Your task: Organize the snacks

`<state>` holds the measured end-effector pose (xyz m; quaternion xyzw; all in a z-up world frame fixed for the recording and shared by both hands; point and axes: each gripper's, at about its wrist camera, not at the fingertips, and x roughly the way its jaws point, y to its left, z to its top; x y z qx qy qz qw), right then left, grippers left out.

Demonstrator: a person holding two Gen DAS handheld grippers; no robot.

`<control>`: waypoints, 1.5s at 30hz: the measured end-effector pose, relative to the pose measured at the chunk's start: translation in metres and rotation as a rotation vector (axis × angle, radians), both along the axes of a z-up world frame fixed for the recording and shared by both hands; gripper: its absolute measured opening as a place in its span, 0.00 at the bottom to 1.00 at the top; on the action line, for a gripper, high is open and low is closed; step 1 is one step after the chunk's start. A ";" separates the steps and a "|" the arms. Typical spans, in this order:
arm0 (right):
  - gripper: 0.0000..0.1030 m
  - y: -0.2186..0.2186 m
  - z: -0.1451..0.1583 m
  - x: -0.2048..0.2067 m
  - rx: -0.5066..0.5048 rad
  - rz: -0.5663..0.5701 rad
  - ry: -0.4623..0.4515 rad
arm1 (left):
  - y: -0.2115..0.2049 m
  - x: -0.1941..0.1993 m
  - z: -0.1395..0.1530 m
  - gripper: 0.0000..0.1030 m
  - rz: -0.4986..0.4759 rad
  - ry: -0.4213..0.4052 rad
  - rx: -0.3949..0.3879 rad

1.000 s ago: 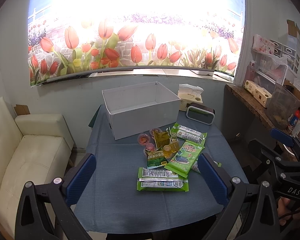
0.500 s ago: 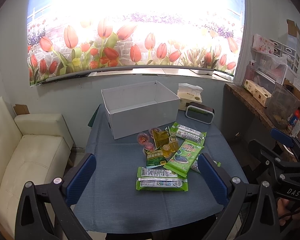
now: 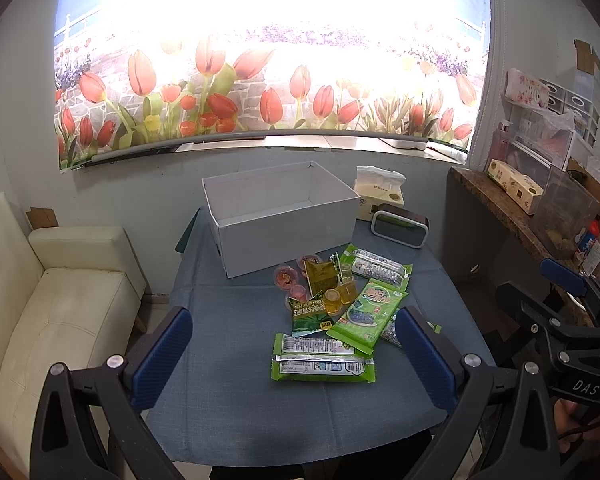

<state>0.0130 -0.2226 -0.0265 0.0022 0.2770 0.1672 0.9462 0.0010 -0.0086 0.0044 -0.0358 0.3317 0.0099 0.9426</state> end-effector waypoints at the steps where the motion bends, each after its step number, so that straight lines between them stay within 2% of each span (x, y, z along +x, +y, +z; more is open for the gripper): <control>1: 1.00 0.000 0.000 0.001 0.004 -0.002 0.006 | 0.000 0.000 0.000 1.00 0.000 0.000 -0.001; 2: 1.00 0.000 -0.002 0.001 -0.049 -0.005 -0.011 | 0.000 0.000 0.000 1.00 0.000 0.000 0.000; 4: 1.00 -0.001 -0.004 0.003 -0.081 -0.010 -0.020 | 0.000 0.001 -0.001 1.00 0.001 0.002 -0.002; 7: 1.00 -0.002 -0.007 0.005 -0.086 -0.015 -0.032 | 0.001 0.002 -0.004 1.00 0.004 0.009 -0.001; 9: 1.00 -0.003 -0.011 0.008 -0.097 -0.014 -0.007 | 0.001 0.003 -0.006 1.00 0.004 0.011 -0.005; 10: 1.00 -0.003 -0.014 0.009 -0.081 -0.014 -0.020 | 0.002 0.003 -0.006 1.00 0.004 0.013 -0.007; 14: 1.00 -0.006 -0.045 0.031 -0.144 -0.019 -0.001 | 0.004 0.003 -0.011 1.00 0.006 0.022 -0.013; 17: 1.00 -0.013 -0.083 0.065 -0.166 -0.033 0.110 | 0.006 0.002 -0.017 1.00 0.008 0.034 -0.011; 21: 1.00 -0.012 -0.126 0.103 -0.116 -0.042 0.198 | 0.011 0.003 -0.026 1.00 0.016 0.051 -0.017; 23: 1.00 -0.007 -0.145 0.107 -0.098 -0.039 0.303 | 0.013 0.004 -0.032 1.00 0.017 0.064 -0.024; 27: 1.00 0.012 -0.172 0.135 -0.065 -0.126 0.434 | 0.018 0.007 -0.043 1.00 0.021 0.087 -0.028; 29: 1.00 0.022 -0.178 0.151 -0.041 -0.159 0.460 | 0.020 0.007 -0.047 1.00 0.019 0.095 -0.028; 33: 1.00 0.044 -0.187 0.177 -0.073 -0.230 0.512 | 0.026 0.008 -0.055 1.00 0.017 0.106 -0.025; 36: 0.93 0.061 -0.193 0.191 -0.147 -0.275 0.537 | 0.030 0.009 -0.060 1.00 0.012 0.113 -0.024; 37: 0.86 0.065 -0.196 0.195 -0.159 -0.288 0.551 | 0.032 0.009 -0.062 1.00 0.011 0.115 -0.024; 38: 0.84 0.068 -0.199 0.199 -0.160 -0.295 0.565 | 0.033 0.009 -0.063 1.00 0.012 0.115 -0.024; 45: 0.78 0.078 -0.197 0.200 -0.199 -0.334 0.555 | 0.044 0.012 -0.072 1.00 0.009 0.133 -0.027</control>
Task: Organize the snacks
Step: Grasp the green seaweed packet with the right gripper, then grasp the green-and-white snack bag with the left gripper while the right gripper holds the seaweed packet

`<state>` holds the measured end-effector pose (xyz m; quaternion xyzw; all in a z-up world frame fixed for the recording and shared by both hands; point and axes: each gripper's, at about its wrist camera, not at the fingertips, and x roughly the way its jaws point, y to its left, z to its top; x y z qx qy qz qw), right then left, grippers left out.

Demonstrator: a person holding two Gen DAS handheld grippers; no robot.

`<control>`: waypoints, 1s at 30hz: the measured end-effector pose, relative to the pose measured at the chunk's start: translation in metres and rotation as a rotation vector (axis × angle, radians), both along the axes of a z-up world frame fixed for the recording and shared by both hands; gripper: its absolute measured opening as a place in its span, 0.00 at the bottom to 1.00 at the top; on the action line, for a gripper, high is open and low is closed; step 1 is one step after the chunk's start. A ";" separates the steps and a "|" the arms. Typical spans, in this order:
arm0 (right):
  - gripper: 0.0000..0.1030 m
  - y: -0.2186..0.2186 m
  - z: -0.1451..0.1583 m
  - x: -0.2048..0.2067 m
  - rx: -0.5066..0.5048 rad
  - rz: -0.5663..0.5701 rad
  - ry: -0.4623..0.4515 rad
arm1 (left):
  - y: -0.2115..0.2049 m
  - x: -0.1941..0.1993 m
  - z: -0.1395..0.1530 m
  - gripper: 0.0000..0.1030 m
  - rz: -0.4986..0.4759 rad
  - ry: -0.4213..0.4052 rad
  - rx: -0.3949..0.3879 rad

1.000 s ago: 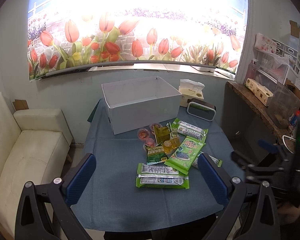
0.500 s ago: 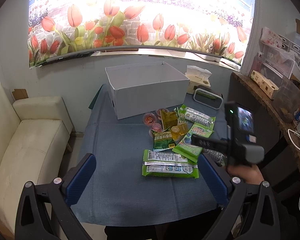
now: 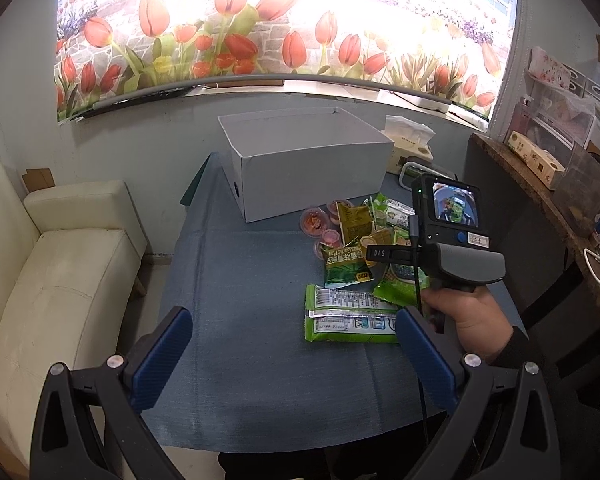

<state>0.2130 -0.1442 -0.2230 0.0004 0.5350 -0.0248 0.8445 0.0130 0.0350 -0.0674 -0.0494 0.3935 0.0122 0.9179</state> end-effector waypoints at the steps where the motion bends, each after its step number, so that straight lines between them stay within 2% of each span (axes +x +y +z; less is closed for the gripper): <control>1: 0.76 -0.001 0.003 -0.003 0.013 0.009 -0.002 | 0.000 0.000 -0.001 1.00 -0.008 -0.003 0.007; 4: 0.73 -0.011 0.009 -0.008 0.085 0.047 -0.002 | -0.001 0.004 -0.006 1.00 -0.069 -0.014 0.033; 8: 0.73 -0.026 0.022 -0.019 0.185 0.128 -0.023 | -0.010 0.017 -0.026 1.00 -0.252 -0.025 0.082; 15: 0.73 -0.069 0.056 -0.061 0.156 0.257 -0.117 | -0.055 0.066 -0.079 1.00 -0.645 0.057 0.162; 19: 0.73 -0.103 0.068 -0.070 0.137 0.274 -0.150 | -0.079 0.090 -0.106 1.00 -0.845 0.125 0.198; 22: 0.73 -0.121 0.075 -0.085 0.125 0.267 -0.156 | -0.092 0.107 -0.119 1.00 -0.940 0.178 0.169; 25: 0.73 -0.137 0.078 -0.096 0.132 0.260 -0.154 | -0.097 0.122 -0.130 1.00 -0.979 0.219 0.143; 27: 0.73 -0.144 0.079 -0.104 0.142 0.257 -0.156 | -0.100 0.134 -0.139 1.00 -1.005 0.274 0.097; 30: 0.73 -0.152 0.078 -0.111 0.164 0.254 -0.155 | -0.103 0.137 -0.148 1.00 -1.055 0.314 0.106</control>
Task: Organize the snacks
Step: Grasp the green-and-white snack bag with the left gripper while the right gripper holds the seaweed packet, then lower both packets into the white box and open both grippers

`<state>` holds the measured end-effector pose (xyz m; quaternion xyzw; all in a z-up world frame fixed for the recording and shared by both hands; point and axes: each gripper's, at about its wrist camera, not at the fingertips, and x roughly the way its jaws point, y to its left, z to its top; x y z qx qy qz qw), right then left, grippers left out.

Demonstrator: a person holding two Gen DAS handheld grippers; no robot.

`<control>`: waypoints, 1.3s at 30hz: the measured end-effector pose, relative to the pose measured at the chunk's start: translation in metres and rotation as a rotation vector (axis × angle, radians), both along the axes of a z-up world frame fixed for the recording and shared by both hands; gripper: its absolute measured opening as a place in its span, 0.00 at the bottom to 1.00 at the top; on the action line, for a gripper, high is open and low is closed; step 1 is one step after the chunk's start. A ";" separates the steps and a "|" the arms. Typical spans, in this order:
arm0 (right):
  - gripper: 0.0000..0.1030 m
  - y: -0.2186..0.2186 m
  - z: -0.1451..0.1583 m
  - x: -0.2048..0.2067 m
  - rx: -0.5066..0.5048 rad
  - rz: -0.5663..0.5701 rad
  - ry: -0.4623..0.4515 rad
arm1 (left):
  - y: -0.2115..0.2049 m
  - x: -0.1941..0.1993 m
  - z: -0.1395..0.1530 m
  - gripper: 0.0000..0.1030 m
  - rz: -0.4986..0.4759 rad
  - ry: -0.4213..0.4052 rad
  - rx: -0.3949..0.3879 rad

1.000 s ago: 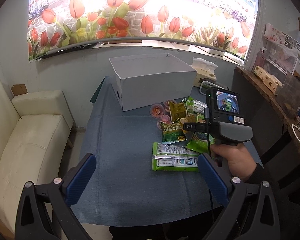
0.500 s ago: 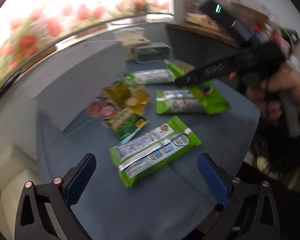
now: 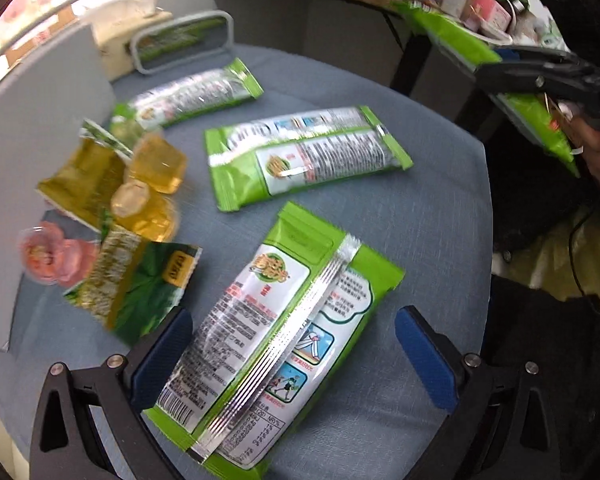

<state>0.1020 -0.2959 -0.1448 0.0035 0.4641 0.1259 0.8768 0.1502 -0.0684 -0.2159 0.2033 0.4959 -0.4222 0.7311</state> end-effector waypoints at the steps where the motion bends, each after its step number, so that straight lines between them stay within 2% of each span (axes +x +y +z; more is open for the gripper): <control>1: 0.73 -0.001 0.000 -0.001 0.007 0.000 -0.001 | 0.000 -0.001 -0.003 1.00 -0.013 -0.009 0.013; 6: 0.73 0.002 -0.008 0.000 0.006 0.011 -0.002 | -0.008 -0.012 -0.011 0.99 -0.037 -0.073 0.071; 7: 0.73 0.004 -0.010 -0.001 0.002 0.018 -0.005 | -0.009 -0.013 -0.010 0.95 -0.030 -0.073 0.072; 10: 0.73 0.009 -0.013 -0.002 -0.003 0.031 -0.005 | -0.009 -0.016 -0.007 0.84 0.021 -0.074 0.069; 14: 0.73 0.016 -0.013 -0.004 -0.011 0.052 -0.012 | -0.006 -0.026 -0.004 0.77 0.083 -0.078 0.061; 17: 0.73 0.021 -0.012 -0.008 -0.002 0.069 -0.021 | 0.006 -0.033 0.002 0.74 0.160 -0.063 0.022; 20: 0.73 0.025 -0.011 -0.009 0.004 0.077 -0.024 | 0.015 -0.040 0.007 0.72 0.250 -0.085 0.026; 21: 0.73 0.026 -0.010 -0.010 0.007 0.078 -0.026 | 0.019 -0.043 0.011 0.72 0.315 -0.096 0.021; 26: 0.73 0.031 -0.007 -0.011 0.023 0.093 -0.041 | 0.046 -0.056 0.042 0.72 0.547 -0.100 -0.089; 30: 0.73 0.042 -0.001 -0.002 0.029 0.121 -0.068 | 0.077 -0.061 0.080 0.72 0.776 -0.130 -0.170; 33: 0.73 0.057 0.011 0.017 0.030 0.152 -0.110 | 0.094 -0.054 0.105 0.72 0.850 -0.170 -0.249; 35: 0.73 0.070 0.020 0.033 0.011 0.172 -0.134 | 0.105 -0.043 0.124 0.72 0.888 -0.206 -0.269; 39: 0.73 0.104 0.048 0.084 0.003 0.234 -0.212 | 0.128 0.003 0.160 0.72 0.985 -0.279 -0.304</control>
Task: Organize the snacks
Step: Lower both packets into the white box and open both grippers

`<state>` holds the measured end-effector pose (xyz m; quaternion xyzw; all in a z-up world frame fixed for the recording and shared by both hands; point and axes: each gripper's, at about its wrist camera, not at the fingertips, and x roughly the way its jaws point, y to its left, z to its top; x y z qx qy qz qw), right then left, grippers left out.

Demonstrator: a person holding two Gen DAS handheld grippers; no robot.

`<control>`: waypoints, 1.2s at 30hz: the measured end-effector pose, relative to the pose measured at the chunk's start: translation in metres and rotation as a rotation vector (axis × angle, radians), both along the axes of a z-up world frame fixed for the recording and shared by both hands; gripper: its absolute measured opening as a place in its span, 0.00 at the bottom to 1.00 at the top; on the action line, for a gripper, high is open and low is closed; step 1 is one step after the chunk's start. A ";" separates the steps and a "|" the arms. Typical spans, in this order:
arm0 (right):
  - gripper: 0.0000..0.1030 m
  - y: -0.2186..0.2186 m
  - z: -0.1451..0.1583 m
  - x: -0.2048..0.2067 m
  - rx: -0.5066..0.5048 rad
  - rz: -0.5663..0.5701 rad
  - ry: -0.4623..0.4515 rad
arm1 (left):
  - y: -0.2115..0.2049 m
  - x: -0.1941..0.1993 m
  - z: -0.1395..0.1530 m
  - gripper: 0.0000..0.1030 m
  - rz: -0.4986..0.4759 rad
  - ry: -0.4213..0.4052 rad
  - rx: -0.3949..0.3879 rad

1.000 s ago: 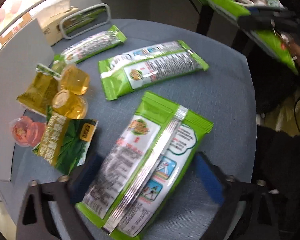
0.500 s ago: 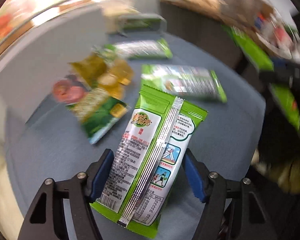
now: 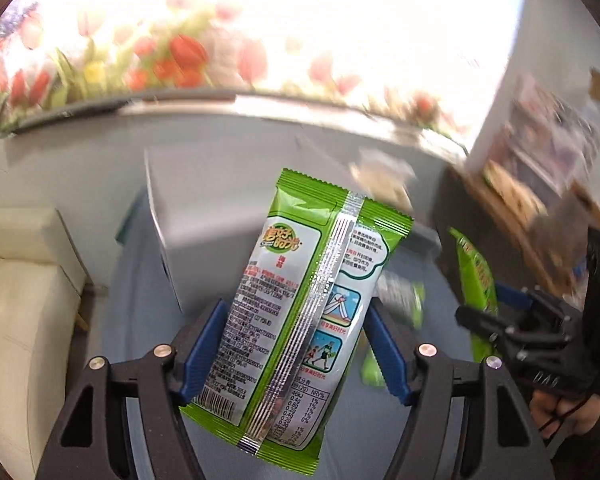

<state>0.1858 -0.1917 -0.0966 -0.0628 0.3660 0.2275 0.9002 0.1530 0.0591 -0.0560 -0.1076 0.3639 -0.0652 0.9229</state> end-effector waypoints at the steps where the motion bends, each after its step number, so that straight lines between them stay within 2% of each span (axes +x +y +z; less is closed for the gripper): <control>1: 0.73 0.009 0.006 0.015 0.005 0.017 -0.008 | 0.006 0.010 0.007 0.73 0.016 -0.007 -0.007; 5: 0.73 0.051 0.022 0.089 0.028 0.117 -0.036 | 0.025 0.075 0.020 0.73 0.067 -0.015 -0.042; 8: 0.73 0.083 0.022 0.142 0.012 0.141 -0.003 | 0.039 0.118 0.017 0.73 0.100 0.003 -0.050; 12: 0.73 0.121 0.013 0.192 -0.062 0.132 0.000 | 0.053 0.163 -0.001 0.73 0.112 0.051 -0.059; 15: 0.74 0.139 0.003 0.213 -0.068 0.147 0.008 | 0.064 0.182 -0.010 0.75 0.124 0.063 -0.049; 16: 0.75 0.142 0.001 0.216 -0.071 0.149 0.007 | 0.067 0.188 -0.012 0.79 0.132 0.059 -0.036; 18: 0.84 0.151 -0.004 0.223 -0.089 0.153 0.004 | 0.071 0.196 -0.015 0.83 0.123 0.065 -0.031; 19: 0.88 0.155 -0.006 0.225 -0.099 0.151 -0.002 | 0.073 0.199 -0.016 0.94 0.116 0.070 -0.037; 20: 0.91 0.158 -0.008 0.227 -0.110 0.142 -0.011 | 0.077 0.202 -0.018 1.00 0.116 0.074 -0.047; 22: 1.00 0.160 -0.014 0.228 -0.128 0.130 -0.026 | 0.082 0.201 -0.022 1.00 0.105 0.079 -0.082; 25: 1.00 0.154 -0.018 0.222 -0.124 0.129 -0.036 | 0.088 0.199 -0.032 1.00 0.119 0.102 -0.089; 28: 1.00 0.142 -0.017 0.211 -0.108 0.117 -0.046 | 0.087 0.188 -0.034 1.00 0.125 0.070 -0.067; 32: 1.00 0.120 -0.007 0.180 -0.086 0.103 -0.126 | 0.082 0.165 -0.028 1.00 0.115 0.040 -0.074; 36: 1.00 0.090 -0.007 0.135 -0.056 0.178 -0.164 | 0.077 0.131 -0.018 1.00 0.097 -0.022 -0.091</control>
